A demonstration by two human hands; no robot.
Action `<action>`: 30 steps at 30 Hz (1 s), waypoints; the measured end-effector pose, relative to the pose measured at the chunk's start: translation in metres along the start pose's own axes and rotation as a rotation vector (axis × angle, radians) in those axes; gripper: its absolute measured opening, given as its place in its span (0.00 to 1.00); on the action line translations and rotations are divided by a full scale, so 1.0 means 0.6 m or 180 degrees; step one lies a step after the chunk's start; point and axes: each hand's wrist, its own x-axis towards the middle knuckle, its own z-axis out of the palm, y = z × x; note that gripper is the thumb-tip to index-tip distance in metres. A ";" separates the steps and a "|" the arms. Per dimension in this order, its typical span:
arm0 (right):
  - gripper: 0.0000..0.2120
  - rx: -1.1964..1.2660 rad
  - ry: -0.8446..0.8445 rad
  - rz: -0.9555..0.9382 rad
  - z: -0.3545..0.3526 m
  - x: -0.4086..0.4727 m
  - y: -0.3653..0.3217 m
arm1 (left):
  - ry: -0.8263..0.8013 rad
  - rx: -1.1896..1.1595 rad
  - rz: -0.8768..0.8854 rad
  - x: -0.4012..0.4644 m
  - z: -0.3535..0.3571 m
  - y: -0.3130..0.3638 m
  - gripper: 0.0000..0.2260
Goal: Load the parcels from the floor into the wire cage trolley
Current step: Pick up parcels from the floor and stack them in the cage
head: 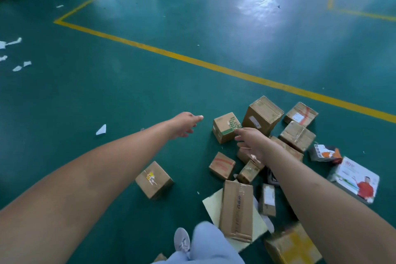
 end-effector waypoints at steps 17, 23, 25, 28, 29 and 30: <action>0.17 0.0644 0.0473 0.0395 -0.092 0.409 -0.270 | -0.0785 0.0714 0.0077 0.472 -0.107 0.326 0.26; 0.19 0.0986 0.0776 0.0541 -0.239 0.518 -0.373 | -0.1010 0.1179 0.0108 0.651 -0.070 0.541 0.25; 0.19 0.1079 0.0876 0.0584 -0.276 0.531 -0.388 | -0.1072 0.1275 0.0169 0.687 -0.057 0.587 0.25; 0.20 0.1346 0.0993 0.0678 -0.329 0.548 -0.380 | -0.1260 0.1422 0.0174 0.734 -0.012 0.645 0.25; 0.20 0.1485 0.1028 0.0717 -0.346 0.551 -0.375 | -0.1339 0.1514 0.0167 0.747 0.010 0.663 0.25; 0.21 0.1606 0.1069 0.0736 -0.358 0.556 -0.367 | -0.1390 0.1595 0.0171 0.760 0.030 0.677 0.25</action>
